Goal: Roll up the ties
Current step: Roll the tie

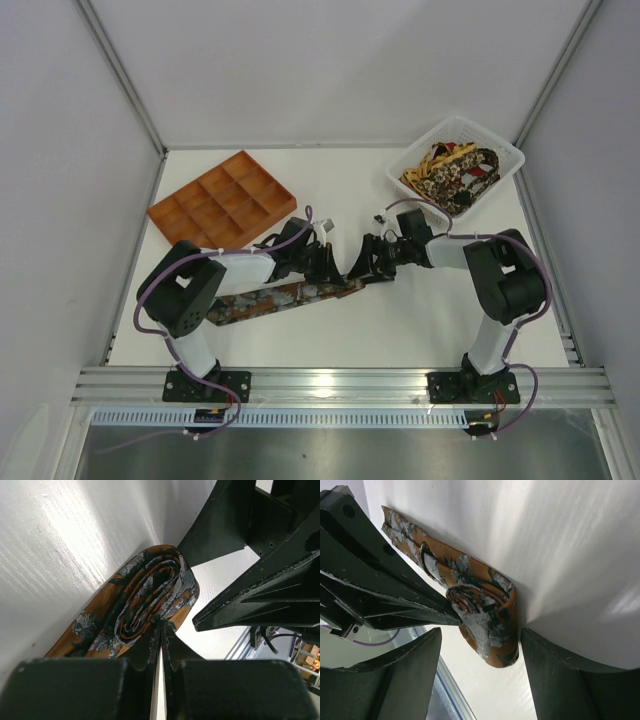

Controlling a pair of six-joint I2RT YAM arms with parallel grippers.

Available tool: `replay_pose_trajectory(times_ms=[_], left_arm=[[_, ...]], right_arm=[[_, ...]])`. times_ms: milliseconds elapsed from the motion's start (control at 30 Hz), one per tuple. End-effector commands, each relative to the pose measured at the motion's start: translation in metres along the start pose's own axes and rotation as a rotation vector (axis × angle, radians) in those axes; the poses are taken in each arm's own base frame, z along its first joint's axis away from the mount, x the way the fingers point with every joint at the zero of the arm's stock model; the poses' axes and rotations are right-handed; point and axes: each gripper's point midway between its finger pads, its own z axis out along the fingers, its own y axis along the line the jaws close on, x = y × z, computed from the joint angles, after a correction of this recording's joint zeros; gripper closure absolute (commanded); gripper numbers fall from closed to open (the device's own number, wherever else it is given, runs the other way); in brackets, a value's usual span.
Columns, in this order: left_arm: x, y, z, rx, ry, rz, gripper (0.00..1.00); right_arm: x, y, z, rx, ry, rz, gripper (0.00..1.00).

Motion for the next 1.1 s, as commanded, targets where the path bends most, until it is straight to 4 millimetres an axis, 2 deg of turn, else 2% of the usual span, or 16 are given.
replay_pose_trajectory(times_ms=[0,167,333,500,533,700,833,867,967,1067], left_arm=[[0.0,0.015,0.002,-0.033,-0.003,0.007,0.92],[-0.001,0.015,0.002,-0.035,-0.007,0.005,0.92],[-0.001,0.015,0.002,-0.032,-0.009,0.005,0.92],[-0.002,0.011,-0.001,-0.025,-0.014,0.007,0.92],[-0.002,0.01,-0.003,-0.024,-0.016,0.011,0.92],[-0.014,-0.002,-0.02,-0.032,-0.059,0.037,0.87],[-0.03,-0.011,-0.03,-0.039,-0.103,0.064,0.83],[-0.036,-0.014,-0.031,-0.037,-0.117,0.071,0.82],[-0.038,-0.009,-0.027,-0.054,-0.088,0.057,0.81],[-0.033,-0.005,-0.017,-0.039,-0.068,0.036,0.83]], right_arm=[[-0.001,-0.007,0.012,-0.002,0.022,-0.052,0.29],[0.008,-0.005,0.022,-0.016,0.062,-0.075,0.33],[0.007,-0.006,0.025,-0.006,0.067,-0.072,0.43],[0.001,-0.005,0.026,0.018,0.046,-0.028,0.71],[0.0,-0.004,0.025,0.024,0.04,-0.019,0.73],[0.012,0.002,0.014,0.046,0.073,0.062,0.84],[0.021,0.004,0.004,0.08,0.077,0.096,0.88],[0.028,0.0,0.001,0.105,0.087,0.113,0.89],[0.035,0.001,-0.01,0.141,0.086,0.119,0.88],[0.041,-0.006,-0.027,0.233,0.068,0.137,0.89]])
